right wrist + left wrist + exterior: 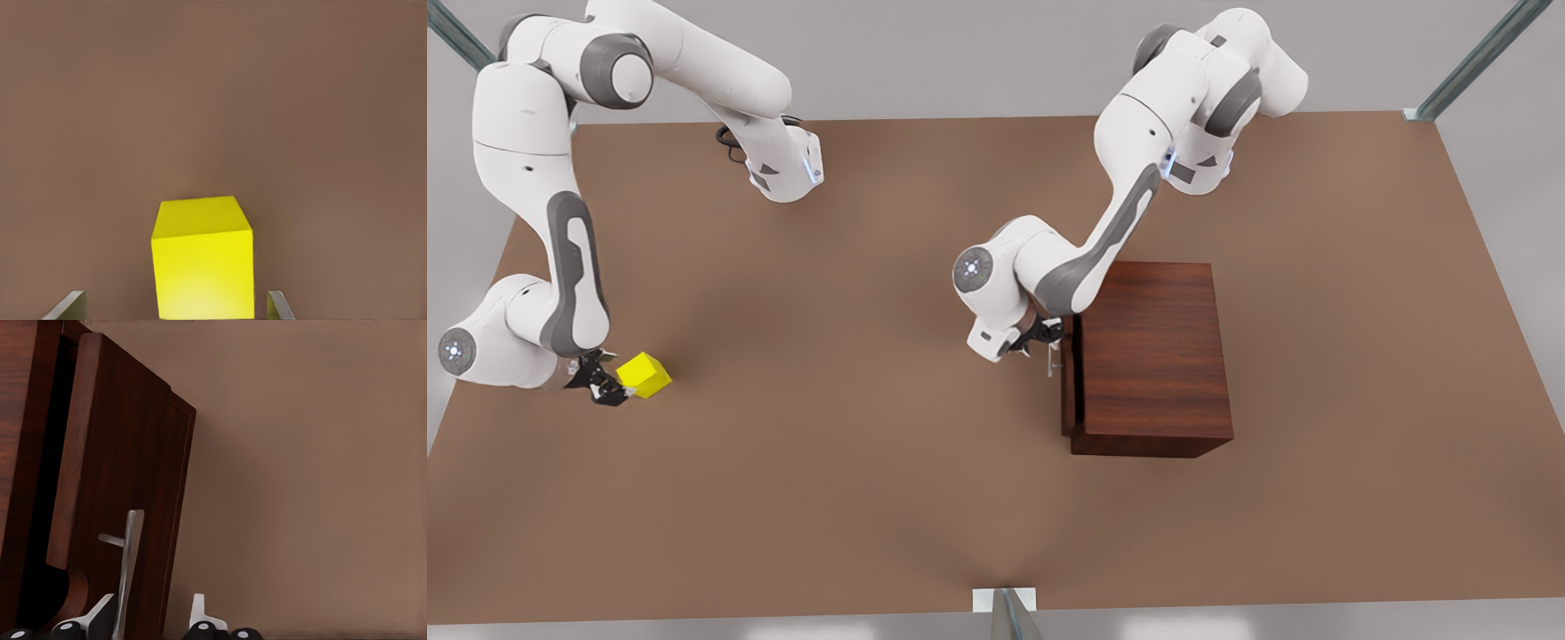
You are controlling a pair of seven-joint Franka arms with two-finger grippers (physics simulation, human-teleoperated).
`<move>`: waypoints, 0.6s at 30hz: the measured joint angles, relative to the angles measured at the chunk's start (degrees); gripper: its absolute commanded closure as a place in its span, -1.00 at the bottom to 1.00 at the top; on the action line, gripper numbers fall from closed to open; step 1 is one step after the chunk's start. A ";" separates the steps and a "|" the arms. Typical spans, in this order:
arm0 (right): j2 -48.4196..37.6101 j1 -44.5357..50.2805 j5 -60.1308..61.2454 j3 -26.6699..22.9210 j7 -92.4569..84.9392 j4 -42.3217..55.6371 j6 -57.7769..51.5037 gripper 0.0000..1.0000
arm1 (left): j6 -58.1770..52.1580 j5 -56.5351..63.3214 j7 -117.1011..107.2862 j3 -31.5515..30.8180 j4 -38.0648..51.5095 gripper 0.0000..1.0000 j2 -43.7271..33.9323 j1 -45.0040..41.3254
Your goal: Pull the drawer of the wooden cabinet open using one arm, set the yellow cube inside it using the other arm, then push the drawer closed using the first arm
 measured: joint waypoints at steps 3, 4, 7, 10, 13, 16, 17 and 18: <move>0.29 -0.53 -0.14 0.33 -1.58 -0.02 0.31 -1.00 | 0.52 -0.08 0.05 0.00 0.53 -0.31 0.07 -0.94; 0.60 -0.57 -0.17 0.36 -2.08 -0.01 0.42 -1.00 | 0.72 -0.13 0.07 -0.01 0.58 -0.31 0.08 -1.17; 1.19 -0.60 -0.20 0.39 -3.53 -0.52 0.64 -1.00 | 1.38 -0.36 0.09 -0.01 0.84 -0.30 0.34 -1.49; 2.64 -1.00 -0.23 0.39 -4.98 -0.68 1.24 -1.00 | 2.51 -0.50 0.10 -0.01 1.33 -0.29 0.95 -1.47; 3.95 -1.43 -0.20 0.40 -6.32 -0.70 2.03 -1.00 | 4.01 -0.57 0.12 0.06 1.53 -0.29 1.31 -1.33; 4.37 -1.47 -0.21 0.47 -7.47 -0.74 2.49 -1.00 | 5.14 -0.59 0.12 0.03 2.69 -0.29 1.98 -1.44; 4.41 -1.47 -0.19 0.47 -7.84 -1.06 2.60 -1.00 | 5.43 -0.61 0.12 0.01 2.96 -0.29 2.09 -1.50; 4.43 -1.48 -0.18 0.51 -8.20 -1.43 2.65 -1.00 | 5.69 -0.61 0.13 0.01 3.21 -0.29 2.14 -1.70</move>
